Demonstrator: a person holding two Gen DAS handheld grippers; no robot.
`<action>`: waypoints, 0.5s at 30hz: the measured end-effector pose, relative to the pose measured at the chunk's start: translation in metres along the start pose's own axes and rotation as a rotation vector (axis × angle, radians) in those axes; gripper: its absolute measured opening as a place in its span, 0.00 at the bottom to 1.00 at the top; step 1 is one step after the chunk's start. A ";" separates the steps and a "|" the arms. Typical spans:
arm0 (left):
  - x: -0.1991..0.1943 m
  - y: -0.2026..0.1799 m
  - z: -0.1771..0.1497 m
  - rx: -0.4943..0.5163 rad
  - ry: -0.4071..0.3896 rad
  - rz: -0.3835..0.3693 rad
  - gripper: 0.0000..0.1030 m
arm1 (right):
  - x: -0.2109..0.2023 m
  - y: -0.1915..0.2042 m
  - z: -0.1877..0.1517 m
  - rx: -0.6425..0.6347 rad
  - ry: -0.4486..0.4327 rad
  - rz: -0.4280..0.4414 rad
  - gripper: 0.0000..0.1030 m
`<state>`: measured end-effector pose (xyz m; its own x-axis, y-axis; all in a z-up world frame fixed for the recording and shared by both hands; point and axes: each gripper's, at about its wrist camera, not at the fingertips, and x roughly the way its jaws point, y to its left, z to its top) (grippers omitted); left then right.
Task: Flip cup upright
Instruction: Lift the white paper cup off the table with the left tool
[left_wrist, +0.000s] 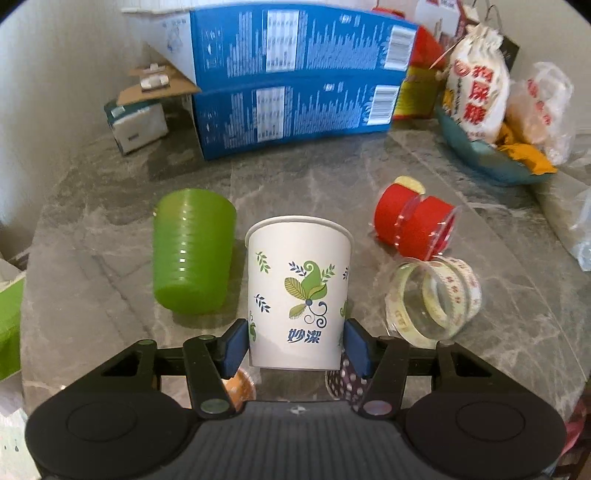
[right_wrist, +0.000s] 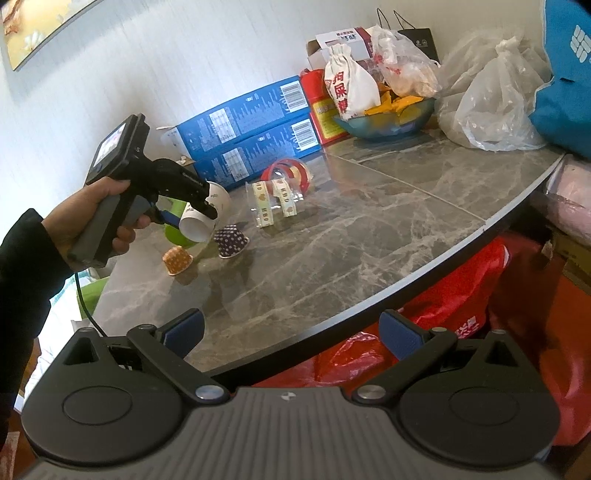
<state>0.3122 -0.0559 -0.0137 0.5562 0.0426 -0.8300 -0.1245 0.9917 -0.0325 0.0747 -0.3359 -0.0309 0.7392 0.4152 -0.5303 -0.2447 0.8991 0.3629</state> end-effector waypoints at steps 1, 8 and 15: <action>-0.008 0.002 -0.004 0.010 -0.007 -0.004 0.58 | 0.000 0.002 0.000 -0.001 -0.001 0.003 0.99; -0.078 0.032 -0.066 0.026 -0.037 -0.070 0.58 | 0.008 0.009 -0.008 0.017 0.032 0.017 0.99; -0.106 0.062 -0.153 -0.088 -0.042 -0.177 0.57 | 0.019 0.026 -0.018 -0.034 0.066 -0.025 0.99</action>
<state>0.1200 -0.0175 -0.0130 0.6092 -0.1246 -0.7832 -0.0918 0.9699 -0.2257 0.0710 -0.3017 -0.0450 0.7028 0.4001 -0.5882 -0.2492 0.9129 0.3231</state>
